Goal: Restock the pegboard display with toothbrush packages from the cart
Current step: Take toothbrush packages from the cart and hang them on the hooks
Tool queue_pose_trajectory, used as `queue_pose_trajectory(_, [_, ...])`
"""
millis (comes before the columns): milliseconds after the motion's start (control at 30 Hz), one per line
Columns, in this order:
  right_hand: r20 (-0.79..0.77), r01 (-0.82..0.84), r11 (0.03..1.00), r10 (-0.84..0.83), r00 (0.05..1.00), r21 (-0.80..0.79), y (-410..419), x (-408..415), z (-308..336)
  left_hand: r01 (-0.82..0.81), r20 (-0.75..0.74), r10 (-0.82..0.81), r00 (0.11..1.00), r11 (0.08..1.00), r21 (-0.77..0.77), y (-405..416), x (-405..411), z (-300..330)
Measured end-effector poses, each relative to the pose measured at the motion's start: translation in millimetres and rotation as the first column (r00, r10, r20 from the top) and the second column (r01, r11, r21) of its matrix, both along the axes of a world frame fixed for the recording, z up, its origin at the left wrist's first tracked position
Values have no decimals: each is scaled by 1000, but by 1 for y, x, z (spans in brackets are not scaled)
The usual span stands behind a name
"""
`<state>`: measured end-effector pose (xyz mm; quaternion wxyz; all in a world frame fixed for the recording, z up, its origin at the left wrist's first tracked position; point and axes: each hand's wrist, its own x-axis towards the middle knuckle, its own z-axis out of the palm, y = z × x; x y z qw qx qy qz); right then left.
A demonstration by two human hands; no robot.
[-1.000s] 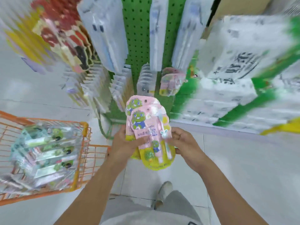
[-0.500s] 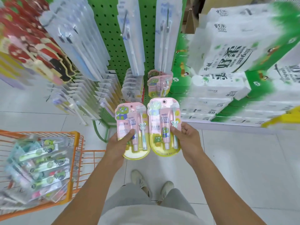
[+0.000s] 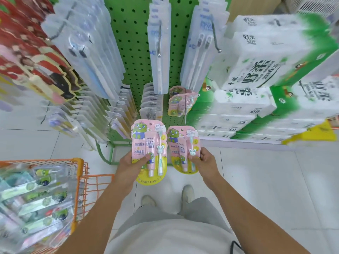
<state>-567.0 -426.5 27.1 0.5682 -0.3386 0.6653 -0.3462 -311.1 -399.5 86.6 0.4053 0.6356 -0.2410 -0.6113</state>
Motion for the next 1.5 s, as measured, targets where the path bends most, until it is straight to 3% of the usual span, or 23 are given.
queue_pose_trajectory(233, [89, -64, 998, 63, 994, 3, -14, -17, -6, 39, -14, -39, 999, 999, 17, -4, -12, 0])
queue_pose_trajectory(567, [-32, -171, 985, 172, 985, 37, -121, -1, 8, -1, 21, 1, 1000, 1000, 24, -11, -29, 2])
queue_pose_trajectory(733, [-102, 2, 998, 5, 995, 69, -181, 3, 15, 8, 56, -9, 998, 1000, 21, -3, -42, 5])
queue_pose_trajectory(867, [-152, 78, 990, -60, 987, 119, -168, -4, 19, 12, 34, -13, 999, 1000, 10, 0, -51, 7])
queue_pose_trajectory(967, [44, 89, 987, -96, 994, 134, -122, -15, 35, 41, 22, -40, 999, 999, -28, -11, -55, 8])
queue_pose_trajectory(1067, [291, -174, 984, 153, 944, 48, -76, -22, 62, 38, -19, -39, 999, 998, -48, -27, -61, 5])
queue_pose_trajectory(1133, [338, -306, 950, 307, 889, -60, -63, -25, 71, 64, -27, -65, 998, 998, -30, -36, -67, -1])
queue_pose_trajectory(1300, [56, -317, 946, 321, 946, -61, -67, -34, 47, 82, 148, -86, 985, 996, 31, -45, -82, -25])
queue_pose_trajectory(1400, [4, -326, 944, 327, 945, -40, -62, -35, 25, 48, 276, -64, 959, 997, 62, -47, -85, -30])
queue_pose_trajectory(1500, [-64, -295, 954, 291, 954, -53, -58, -33, 16, 57, 313, -76, 947, 996, 68, -48, -83, -30])
